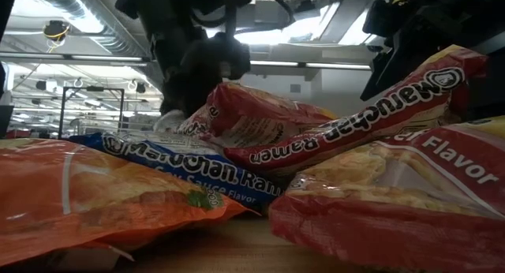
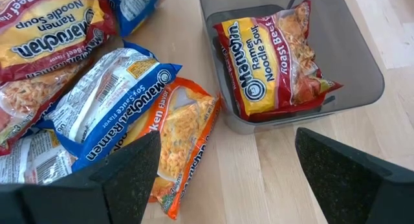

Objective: Sort Maruchan noodles
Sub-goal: Put the blue noodle pack into the bottom transparent bin

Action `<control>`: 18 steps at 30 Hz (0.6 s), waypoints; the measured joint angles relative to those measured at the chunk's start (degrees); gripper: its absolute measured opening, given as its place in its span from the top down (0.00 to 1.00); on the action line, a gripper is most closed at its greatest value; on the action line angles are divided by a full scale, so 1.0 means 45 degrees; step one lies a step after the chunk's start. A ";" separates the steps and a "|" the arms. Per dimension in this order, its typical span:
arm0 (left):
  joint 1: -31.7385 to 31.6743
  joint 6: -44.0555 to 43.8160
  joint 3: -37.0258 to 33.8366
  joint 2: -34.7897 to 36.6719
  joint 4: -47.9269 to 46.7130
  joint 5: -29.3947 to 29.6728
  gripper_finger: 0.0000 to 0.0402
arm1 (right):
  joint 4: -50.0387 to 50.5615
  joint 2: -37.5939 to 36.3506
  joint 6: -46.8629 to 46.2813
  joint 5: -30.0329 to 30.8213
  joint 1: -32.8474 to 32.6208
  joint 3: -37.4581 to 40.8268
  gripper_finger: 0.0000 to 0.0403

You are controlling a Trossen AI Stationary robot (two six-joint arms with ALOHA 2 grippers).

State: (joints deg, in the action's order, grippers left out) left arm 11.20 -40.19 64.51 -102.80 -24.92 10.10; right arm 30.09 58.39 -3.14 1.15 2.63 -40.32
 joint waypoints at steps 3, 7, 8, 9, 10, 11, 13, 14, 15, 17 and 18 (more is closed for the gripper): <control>0.0015 0.0002 0.0297 0.0152 -0.0809 0.0151 0.99 | 0.0005 0.0003 -0.0005 0.0000 0.0000 0.0000 0.15; 0.0015 0.0006 0.0641 0.0428 -0.1632 0.0452 0.99 | 0.0000 0.0000 -0.0005 0.0000 0.0000 0.0000 0.15; 0.0015 -0.0008 0.0728 0.0509 -0.1681 0.0510 0.99 | 0.0000 0.0005 0.0000 0.0004 0.0000 0.0000 0.15; 0.0015 -0.0009 0.0810 0.0569 -0.1640 0.0546 0.99 | -0.0008 0.0000 0.0004 0.0052 0.0000 0.0000 0.15; 0.0015 -0.0009 0.0882 0.0692 -0.1781 0.0541 0.99 | -0.0008 0.0000 0.0035 0.0132 0.0000 0.0000 0.15; 0.0015 -0.0023 0.0984 0.0813 -0.2077 0.0545 0.99 | -0.0008 0.0000 0.0063 0.0228 0.0000 0.0000 0.15; 0.0037 -0.0028 0.1313 0.1011 -0.2390 0.0479 0.99 | 0.0000 0.0000 0.0078 0.0349 0.0000 0.0000 0.15; 0.0091 -0.0037 0.1521 0.1121 -0.2697 0.0301 0.99 | 0.0000 0.0000 0.0078 0.0402 0.0000 0.0000 0.15; 0.0134 -0.0037 0.1775 0.1223 -0.3196 0.0049 0.99 | 0.0004 0.0000 0.0078 0.0396 0.0000 0.0000 0.15; 0.0329 -0.0042 0.2324 0.1407 -0.4282 -0.0625 0.99 | 0.0000 0.0000 0.0078 0.0398 0.0000 0.0000 0.15; 0.0467 -0.0039 0.2668 0.1448 -0.4935 -0.1020 0.99 | 0.0002 0.0000 0.0078 0.0398 0.0000 0.0000 0.15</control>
State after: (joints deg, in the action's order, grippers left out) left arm 13.30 -40.37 76.52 -96.28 -47.13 5.51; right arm 30.10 58.39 -2.79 2.94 2.63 -40.32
